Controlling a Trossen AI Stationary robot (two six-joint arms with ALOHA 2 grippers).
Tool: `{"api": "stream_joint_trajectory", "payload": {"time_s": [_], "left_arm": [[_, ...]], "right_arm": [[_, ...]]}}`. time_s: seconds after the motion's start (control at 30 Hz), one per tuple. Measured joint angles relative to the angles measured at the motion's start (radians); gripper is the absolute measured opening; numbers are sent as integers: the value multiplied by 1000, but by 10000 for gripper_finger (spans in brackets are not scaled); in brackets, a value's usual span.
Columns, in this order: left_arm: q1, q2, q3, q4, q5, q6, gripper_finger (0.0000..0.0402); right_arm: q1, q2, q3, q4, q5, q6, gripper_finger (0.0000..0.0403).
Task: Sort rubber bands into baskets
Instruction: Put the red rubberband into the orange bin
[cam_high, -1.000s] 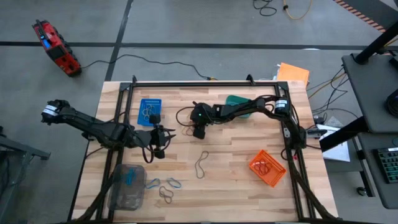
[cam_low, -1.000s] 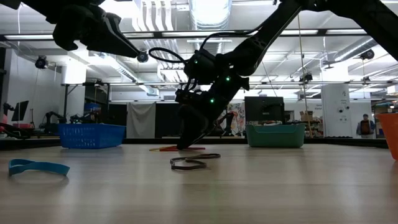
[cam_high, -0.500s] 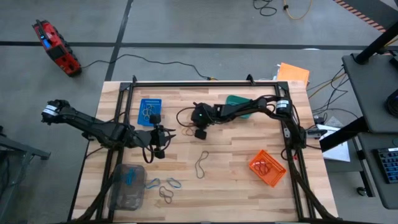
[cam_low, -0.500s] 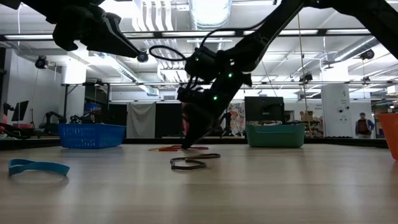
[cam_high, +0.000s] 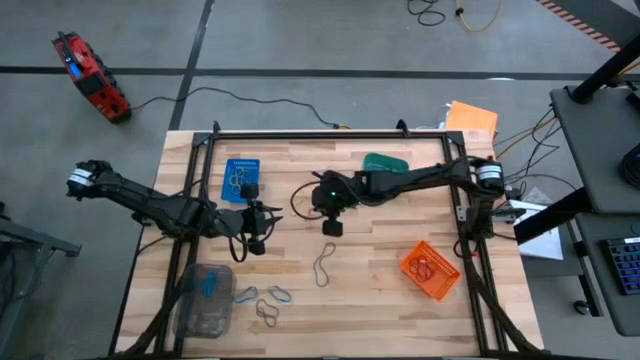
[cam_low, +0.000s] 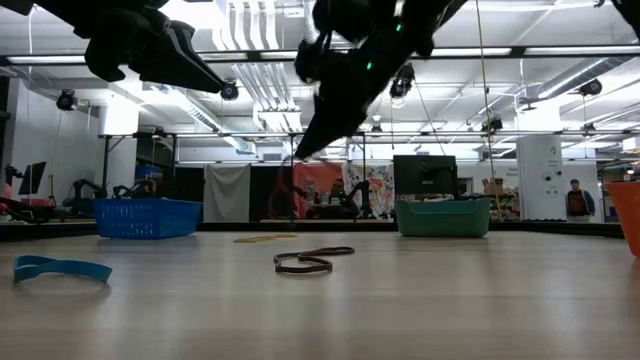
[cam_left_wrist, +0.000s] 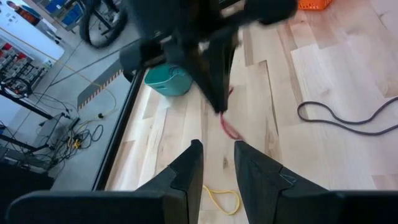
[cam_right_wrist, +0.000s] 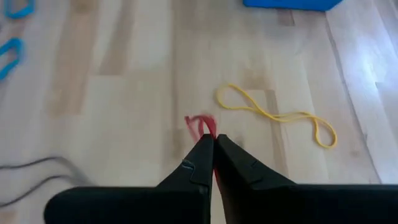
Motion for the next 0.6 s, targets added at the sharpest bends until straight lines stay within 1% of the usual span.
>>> {"api": "stream_joint_trajectory", "payload": {"time_s": [0.23, 0.6], "left_arm": [[0, 10, 0, 1, 0, 0, 76], [0, 55, 0, 8, -1, 5, 76]], "right_arm": [[56, -115, 1, -116, 8, 21, 9], [135, -225, 1, -299, 9, 139, 9]]}}
